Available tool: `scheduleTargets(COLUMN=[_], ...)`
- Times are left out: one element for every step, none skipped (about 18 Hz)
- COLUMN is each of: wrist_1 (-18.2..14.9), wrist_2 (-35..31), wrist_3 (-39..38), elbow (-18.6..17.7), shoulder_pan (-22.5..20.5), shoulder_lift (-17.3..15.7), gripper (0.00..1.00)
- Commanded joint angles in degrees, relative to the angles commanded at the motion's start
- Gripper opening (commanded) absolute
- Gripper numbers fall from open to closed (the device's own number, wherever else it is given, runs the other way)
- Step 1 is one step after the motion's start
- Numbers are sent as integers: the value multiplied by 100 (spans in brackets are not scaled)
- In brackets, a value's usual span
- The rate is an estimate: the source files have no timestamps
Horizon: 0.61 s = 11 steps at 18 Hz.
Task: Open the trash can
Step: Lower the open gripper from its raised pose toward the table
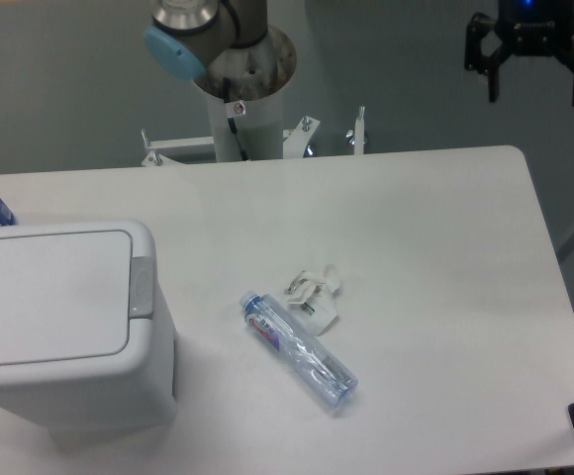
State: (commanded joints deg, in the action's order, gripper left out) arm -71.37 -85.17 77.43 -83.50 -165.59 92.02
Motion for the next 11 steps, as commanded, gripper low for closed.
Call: scheduleTargets(wrist_1=[0, 0, 0, 0, 0, 0, 0, 0, 0, 9, 61], wrist_2=[-26, -44, -35, -35, -35, -18, 0, 52, 96, 105, 123], wrist_3=[-52, -88, -88, -123, -123, -158, -306, -595, -1033, -1559, -2087], elbow=[-9, -17, -18, -18, -9, -17, -26, -9, 35, 44, 44], shoulder_pan=[9, 26, 44, 88, 114, 123, 132, 245, 446, 579, 676], shoulder_lift=[9, 18, 18, 26, 26, 26, 26, 44, 96, 149, 167], gripper=[100, 100, 100, 100, 100, 100, 100, 100, 100, 100, 100])
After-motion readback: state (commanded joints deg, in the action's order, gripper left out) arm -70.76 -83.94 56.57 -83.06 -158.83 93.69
